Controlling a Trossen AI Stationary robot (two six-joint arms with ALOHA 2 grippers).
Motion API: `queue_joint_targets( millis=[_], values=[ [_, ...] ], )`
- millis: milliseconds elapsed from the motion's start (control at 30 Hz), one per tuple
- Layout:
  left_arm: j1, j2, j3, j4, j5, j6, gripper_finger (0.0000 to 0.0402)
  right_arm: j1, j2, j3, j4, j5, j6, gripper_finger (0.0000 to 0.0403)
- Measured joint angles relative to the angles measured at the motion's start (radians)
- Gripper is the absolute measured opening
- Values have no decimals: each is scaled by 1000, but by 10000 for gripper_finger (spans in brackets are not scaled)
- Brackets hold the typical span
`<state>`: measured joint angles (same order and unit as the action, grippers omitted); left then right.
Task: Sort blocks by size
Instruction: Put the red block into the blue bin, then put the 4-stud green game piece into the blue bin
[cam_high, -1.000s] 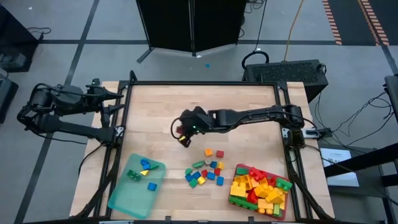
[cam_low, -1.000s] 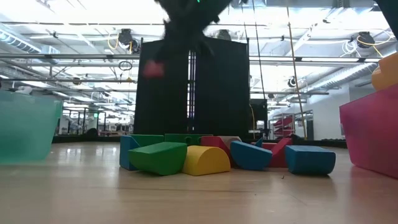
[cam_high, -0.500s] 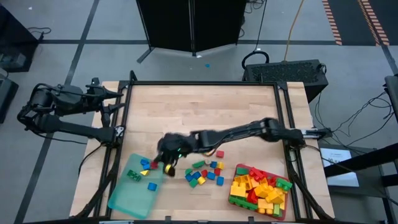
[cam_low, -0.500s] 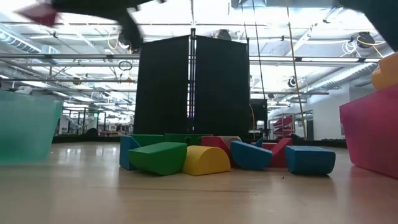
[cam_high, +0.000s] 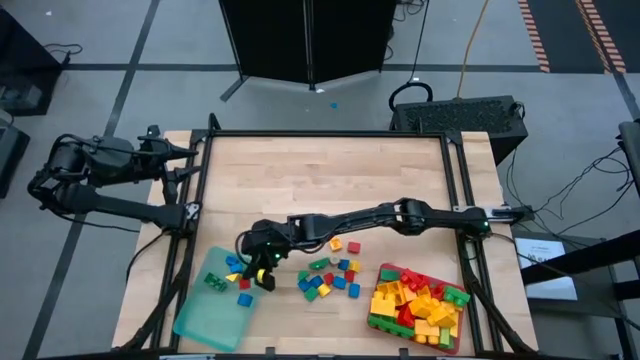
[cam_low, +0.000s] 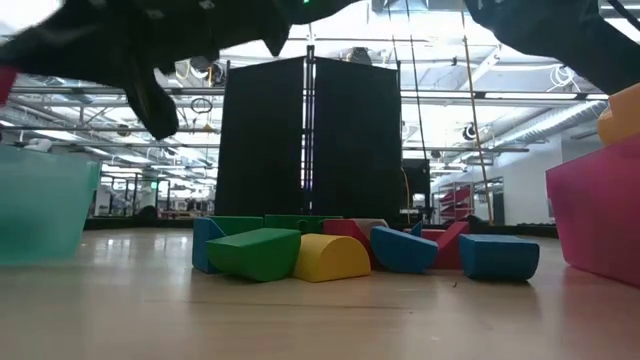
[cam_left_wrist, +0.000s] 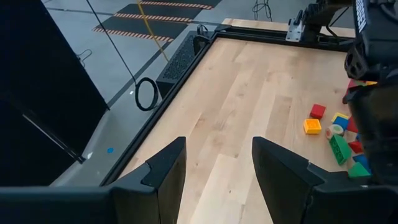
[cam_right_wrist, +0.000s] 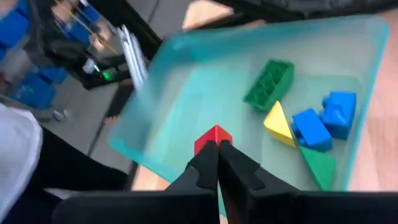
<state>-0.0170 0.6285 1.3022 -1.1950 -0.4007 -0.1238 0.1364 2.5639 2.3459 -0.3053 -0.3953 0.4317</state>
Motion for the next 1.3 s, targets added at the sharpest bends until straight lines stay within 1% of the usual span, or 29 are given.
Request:
queue_joint_targets(
  millis=[100, 167, 433, 533, 600, 667, 733, 833, 900, 1000, 1100, 1167, 1300],
  values=[
    [0, 0, 0, 0, 0, 0, 187, 0, 2, 0, -15, 2, -30, 8],
    [0, 0, 0, 0, 1, -1, 187, 0, 0, 0, -15, 3, -31, 23],
    [0, 0, 0, 0, 3, -1, 187, -6, -2, 0, -12, 38, -36, 115],
    [0, 0, 0, 0, 3, -1, 187, -18, -10, 0, -27, 17, -23, 143],
    [0, 0, 0, 0, 3, -1, 187, -27, -29, -1, -84, -6, -26, 154],
    [0, 0, 0, -1, 3, -1, 187, -32, -76, -1, -192, 3, -85, 160],
    [0, 0, 0, -1, 3, -2, 187, -30, -148, -1, -339, 67, -176, 161],
    [0, 0, 0, -2, 3, -2, 187, -11, -238, 5, -623, 201, -304, 161],
    [0, 0, 0, -3, 3, -6, 187, 3, -262, 3, -806, 277, -356, 162],
    [0, 0, 0, -3, 3, -8, 187, 17, -263, -4, -988, 338, -389, 162],
    [0, 0, 0, -3, 3, -2, 187, 30, -269, -4, -1034, 341, -417, 162],
    [0, 0, 0, -4, 3, -2, 187, 41, -271, -33, -995, 339, -437, 162],
    [0, 0, 0, -5, 3, -2, 187, 53, -262, -140, -927, 333, -451, 162]
  ],
)
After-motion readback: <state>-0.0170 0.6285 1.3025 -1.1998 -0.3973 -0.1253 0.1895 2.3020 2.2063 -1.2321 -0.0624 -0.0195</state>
